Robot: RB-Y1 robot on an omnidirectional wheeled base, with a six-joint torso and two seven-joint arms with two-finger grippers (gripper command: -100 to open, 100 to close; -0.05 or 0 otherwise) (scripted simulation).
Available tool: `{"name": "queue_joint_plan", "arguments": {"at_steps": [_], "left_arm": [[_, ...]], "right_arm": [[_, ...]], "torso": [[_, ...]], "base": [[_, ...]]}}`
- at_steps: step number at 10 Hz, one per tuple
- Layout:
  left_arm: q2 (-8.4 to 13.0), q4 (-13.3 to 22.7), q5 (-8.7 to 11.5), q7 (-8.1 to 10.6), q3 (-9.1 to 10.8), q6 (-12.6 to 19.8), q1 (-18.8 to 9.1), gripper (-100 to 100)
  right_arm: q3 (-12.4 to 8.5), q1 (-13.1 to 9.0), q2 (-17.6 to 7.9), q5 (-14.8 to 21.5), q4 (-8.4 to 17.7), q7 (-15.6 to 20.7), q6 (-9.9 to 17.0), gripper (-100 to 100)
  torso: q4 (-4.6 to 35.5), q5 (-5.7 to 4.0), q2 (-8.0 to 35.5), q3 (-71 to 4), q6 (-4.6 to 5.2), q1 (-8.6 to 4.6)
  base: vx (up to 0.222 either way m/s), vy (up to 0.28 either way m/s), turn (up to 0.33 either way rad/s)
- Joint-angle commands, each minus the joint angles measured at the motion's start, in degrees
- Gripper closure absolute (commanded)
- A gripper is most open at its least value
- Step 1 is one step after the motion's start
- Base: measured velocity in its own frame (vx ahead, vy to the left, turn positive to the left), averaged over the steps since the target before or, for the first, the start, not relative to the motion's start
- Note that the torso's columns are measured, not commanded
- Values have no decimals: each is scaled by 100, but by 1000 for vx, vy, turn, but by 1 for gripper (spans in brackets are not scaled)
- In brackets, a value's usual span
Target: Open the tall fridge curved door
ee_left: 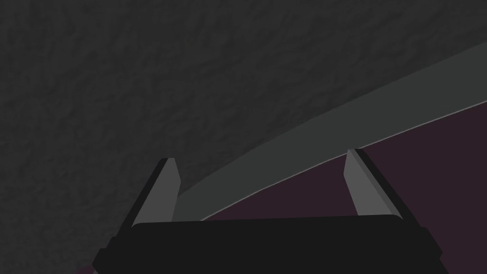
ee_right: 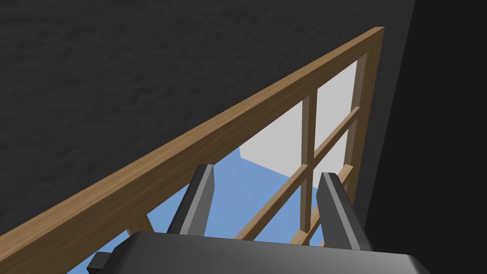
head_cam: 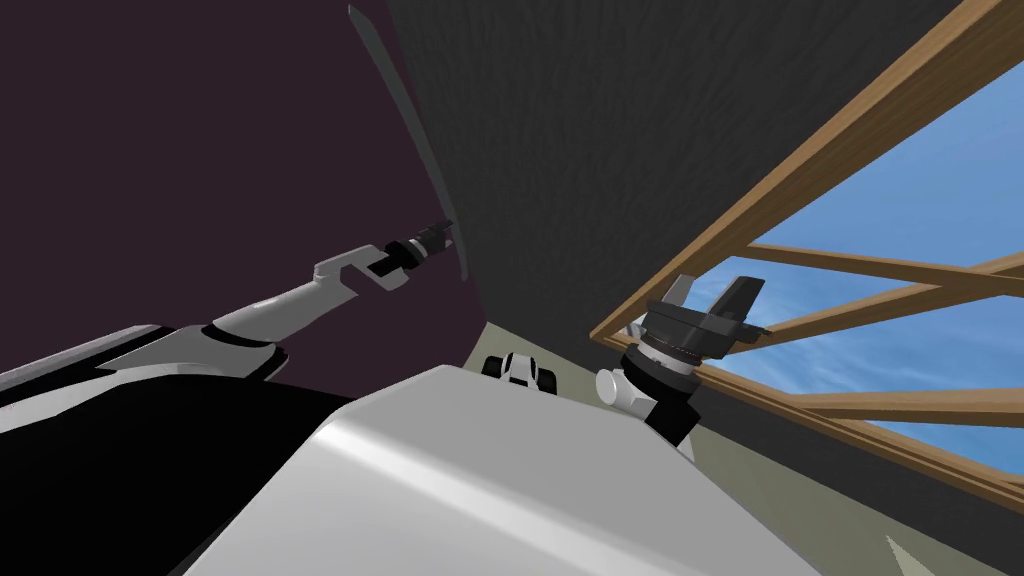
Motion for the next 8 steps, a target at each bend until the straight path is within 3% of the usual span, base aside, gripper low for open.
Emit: {"name": "queue_joint_plan", "arguments": {"at_steps": [1, 2, 5, 8], "left_arm": [[446, 246, -1, 204, 32, 230, -141, -100], [450, 246, -1, 204, 32, 230, -141, -100], [938, 552, -11, 440, 28, 493, -352, -100], [1291, 777, -19, 622, 23, 687, -511, -100]], "right_arm": [[0, 0, 0, 0, 0, 0, 0, 0], [0, 0, 0, 0, 0, 0, 0, 0], [0, 0, 0, 0, 0, 0, 0, 0], [0, 0, 0, 0, 0, 0, 0, 0]], "torso": [[0, -1, 1, 0, 0, -1], [0, -1, 1, 0, 1, -3], [0, -1, 0, -1, 2, -2], [0, -1, 0, 0, 1, -2]], "base": [[1, -28, -84], [0, -17, -28], [0, -20, -75], [2, -25, -57]]}}
